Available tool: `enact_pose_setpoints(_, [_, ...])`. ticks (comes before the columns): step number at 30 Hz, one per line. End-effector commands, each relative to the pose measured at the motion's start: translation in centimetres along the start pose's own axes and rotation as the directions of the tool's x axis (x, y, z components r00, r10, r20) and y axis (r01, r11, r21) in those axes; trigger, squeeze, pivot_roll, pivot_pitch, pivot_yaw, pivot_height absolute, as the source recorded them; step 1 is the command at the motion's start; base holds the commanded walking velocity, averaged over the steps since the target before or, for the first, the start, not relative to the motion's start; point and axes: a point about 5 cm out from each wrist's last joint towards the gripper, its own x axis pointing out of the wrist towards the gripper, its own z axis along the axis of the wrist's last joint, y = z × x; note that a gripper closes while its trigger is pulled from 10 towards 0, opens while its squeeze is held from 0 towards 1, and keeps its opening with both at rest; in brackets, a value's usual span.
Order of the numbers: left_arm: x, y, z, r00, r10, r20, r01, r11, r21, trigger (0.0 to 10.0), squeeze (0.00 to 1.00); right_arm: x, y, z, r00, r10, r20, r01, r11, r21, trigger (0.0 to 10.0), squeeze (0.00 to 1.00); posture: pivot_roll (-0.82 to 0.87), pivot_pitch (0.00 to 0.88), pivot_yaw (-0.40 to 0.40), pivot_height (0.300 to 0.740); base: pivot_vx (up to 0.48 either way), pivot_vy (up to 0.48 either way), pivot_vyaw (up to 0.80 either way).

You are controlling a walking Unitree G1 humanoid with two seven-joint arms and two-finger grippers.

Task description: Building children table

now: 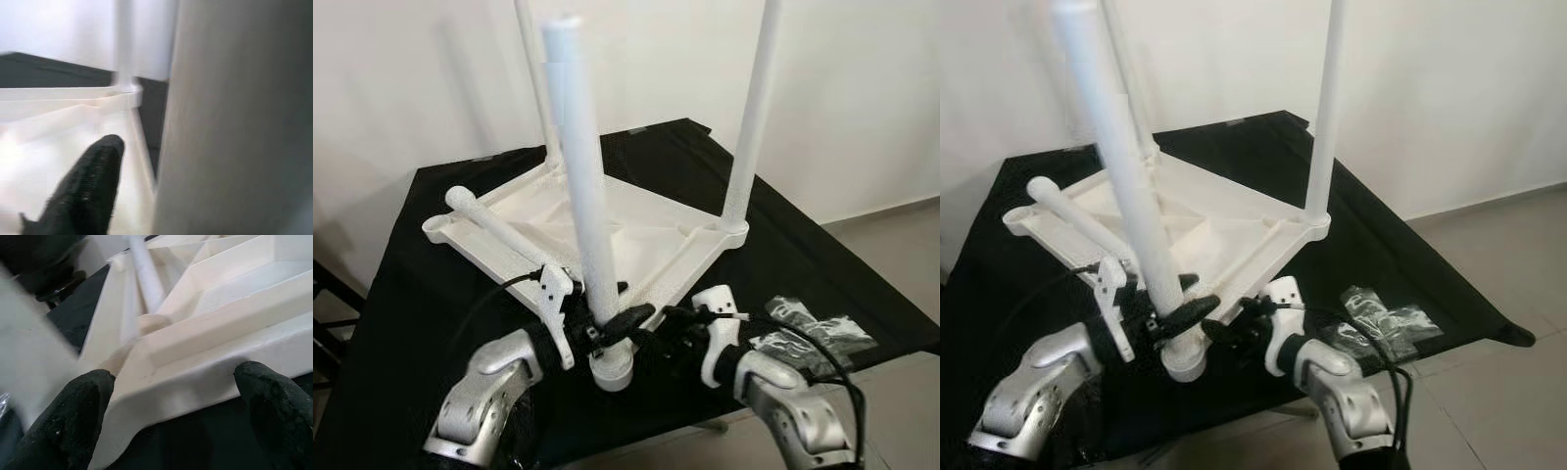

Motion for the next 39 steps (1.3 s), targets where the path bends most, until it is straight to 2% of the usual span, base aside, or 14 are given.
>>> enact_pose_setpoints(1, [-1.0, 2.2, -0.3, 0.986, 0.166, -0.021, -0.165, 0.986, 0.032, 10.0, 1.00, 0.1, 0.2, 0.2, 1.000, 0.015, 0.009, -0.015, 1.000, -0.001, 10.0, 0.00, -0.13, 0.000, 0.049, 0.740, 0.000, 0.000, 0.00])
enact_pose_setpoints(3, [-1.5, 4.7, -0.1, 0.920, 0.390, -0.026, -0.386, 0.918, 0.095, 10.0, 1.00, 0.1, 0.2, 0.2, 1.000, 0.015, 0.009, -0.015, 1.000, -0.001, 10.0, 0.00, -0.13, 0.000, 0.049, 0.740, 0.000, 0.000, 0.00])
enact_pose_setpoints(5, [-2.0, 5.8, 0.0, 0.875, 0.483, -0.021, -0.479, 0.872, 0.097, 10.0, 1.00, 0.1, 0.2, 0.2, 1.000, 0.015, 0.009, -0.015, 1.000, 0.000, 10.0, 0.00, -0.13, 0.000, 0.049, 0.740, 0.000, 0.000, 0.00])
enact_pose_setpoints(6, [-2.5, 6.7, 0.1, 0.826, 0.563, -0.022, -0.558, 0.823, 0.106, 10.0, 0.00, 0.1, 0.2, 0.2, 1.000, 0.015, 0.010, -0.015, 1.000, 0.001, 10.0, 0.00, -0.13, 0.000, 0.049, 0.740, 0.000, 0.000, 0.00])
enact_pose_setpoints(7, [-2.5, 6.7, 0.1, 0.826, 0.563, -0.022, -0.558, 0.823, 0.106, 10.0, 0.00, 0.1, 0.2, 0.2, 1.000, 0.015, 0.010, -0.015, 1.000, 0.001, 10.0, 0.00, -0.13, 0.000, 0.049, 0.740, 0.000, 0.000, 0.00])
enact_pose_setpoints(9, [-3.5, 8.0, 0.0, 0.731, 0.682, -0.026, -0.674, 0.728, 0.128, 10.0, 0.00, 0.1, 0.2, 0.2, 1.000, 0.016, 0.011, -0.016, 1.000, 0.002, 10.0, 0.00, -0.13, 0.000, 0.049, 0.740, 0.000, 0.000, 0.00])
enact_pose_setpoints(17, [-4.4, 9.2, 0.2, 0.614, 0.789, -0.012, -0.781, 0.610, 0.137, 10.0, 0.00, 0.1, 0.2, 0.3, 1.000, 0.015, 0.010, -0.015, 1.000, 0.002, 10.0, 0.00, -0.13, 0.000, 0.047, 0.740, 0.000, 0.000, 0.00])
enact_pose_setpoints(20, [-5.1, 10.0, 0.1, 0.495, 0.869, -0.004, -0.859, 0.490, 0.145, 10.0, 0.00, 0.1, 0.1, 0.3, 1.000, 0.015, 0.010, -0.015, 1.000, 0.000, 10.0, 0.00, -0.13, 0.000, 0.046, 0.740, 0.000, 0.000, 0.00])
enact_pose_setpoints(23, [-5.2, 10.2, 0.0, 0.453, 0.892, -0.005, -0.882, 0.448, 0.148, 10.0, 0.00, 0.1, 0.1, 0.3, 1.000, 0.015, 0.009, -0.015, 1.000, -0.001, 10.0, 0.00, -0.13, 0.000, 0.046, 0.740, 0.000, 0.000, 0.00])
enact_pose_setpoints(26, [-5.2, 10.3, 0.0, 0.441, 0.898, -0.005, -0.887, 0.437, 0.148, 10.0, 0.00, 0.1, 0.1, 0.3, 1.000, 0.015, 0.009, -0.015, 1.000, -0.001, 10.0, 0.00, -0.13, 0.000, 0.047, 0.740, 0.000, 0.000, 0.00])
enact_pose_setpoints(27, [-5.1, 10.3, 0.0, 0.438, 0.899, -0.003, -0.889, 0.433, 0.146, 0.7, 0.00, 0.1, 0.1, 0.3, 1.000, 0.014, 0.009, -0.014, 1.000, -0.002, 10.0, 0.00, -0.13, 0.000, 0.047, 0.740, 0.000, 0.000, 0.00])
enact_pose_setpoints(28, [-4.9, 10.2, 0.0, 0.459, 0.888, 0.001, -0.881, 0.455, 0.129, 0.0, 0.00, 0.1, 0.1, 0.3, 1.000, 0.014, 0.009, -0.014, 1.000, -0.003, 10.0, 0.00, -0.13, 0.000, 0.047, 0.740, 0.000, 0.000, 0.00])
enact_pose_setpoints(31, [-4.2, 9.7, 0.3, 0.526, 0.850, 0.026, -0.846, 0.520, 0.113, 0.0, 0.00, 0.1, 0.0, 0.4, 1.000, 0.014, 0.008, -0.014, 1.000, -0.004, 10.0, 0.00, -0.13, 0.000, 0.046, 0.740, 0.000, 0.000, 0.00])
enact_pose_setpoints(39, [-3.3, 9.0, 0.7, 0.584, 0.809, 0.057, -0.810, 0.577, 0.109, 0.0, 0.00, 0.1, 0.1, 0.4, 1.000, 0.015, 0.008, -0.015, 1.000, -0.004, 10.0, 0.00, -0.13, 0.000, 0.045, 0.740, 0.000, 0.000, 0.00])
